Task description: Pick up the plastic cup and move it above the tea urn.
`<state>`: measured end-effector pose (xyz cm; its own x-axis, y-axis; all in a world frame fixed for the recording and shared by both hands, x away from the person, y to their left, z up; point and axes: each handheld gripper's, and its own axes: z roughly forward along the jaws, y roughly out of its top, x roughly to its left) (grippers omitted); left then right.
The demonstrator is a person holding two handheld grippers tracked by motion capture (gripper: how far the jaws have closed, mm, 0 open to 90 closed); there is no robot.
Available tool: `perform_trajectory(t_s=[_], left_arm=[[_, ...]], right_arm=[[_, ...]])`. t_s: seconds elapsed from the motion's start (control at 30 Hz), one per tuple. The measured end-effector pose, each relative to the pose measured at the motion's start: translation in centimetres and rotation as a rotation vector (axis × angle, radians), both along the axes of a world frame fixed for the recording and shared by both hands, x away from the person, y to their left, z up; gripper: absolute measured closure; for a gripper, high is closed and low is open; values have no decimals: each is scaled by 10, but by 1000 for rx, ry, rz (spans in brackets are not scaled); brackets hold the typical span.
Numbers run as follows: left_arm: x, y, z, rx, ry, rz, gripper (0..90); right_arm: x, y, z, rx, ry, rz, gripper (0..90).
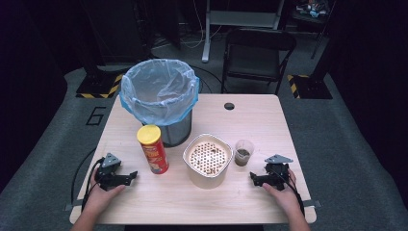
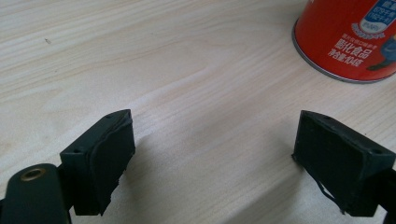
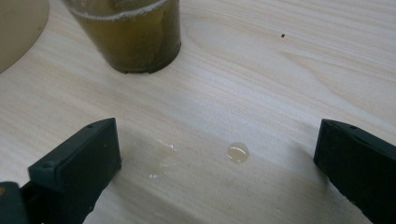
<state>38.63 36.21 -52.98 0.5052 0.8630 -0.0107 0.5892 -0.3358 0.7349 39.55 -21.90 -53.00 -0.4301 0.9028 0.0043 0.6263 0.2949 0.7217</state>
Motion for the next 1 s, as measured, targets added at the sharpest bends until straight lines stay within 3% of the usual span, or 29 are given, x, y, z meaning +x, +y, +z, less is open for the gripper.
perform_trajectory(t_s=[0.23,0.83,0.93,1.0], left_arm=[[0,0,0,2,-3,0,122],[-1,-1,0,-4,2,10,122],[-1,-1,0,-5,2,11,122],[-1,-1,0,-5,2,11,122]], right_arm=[[-1,-1,0,-6,4,21,0],[-4,0,1,2,6,-1,20],[-6,0,1,5,-13,-6,84],[-8,0,3,7,-24,-4,188]])
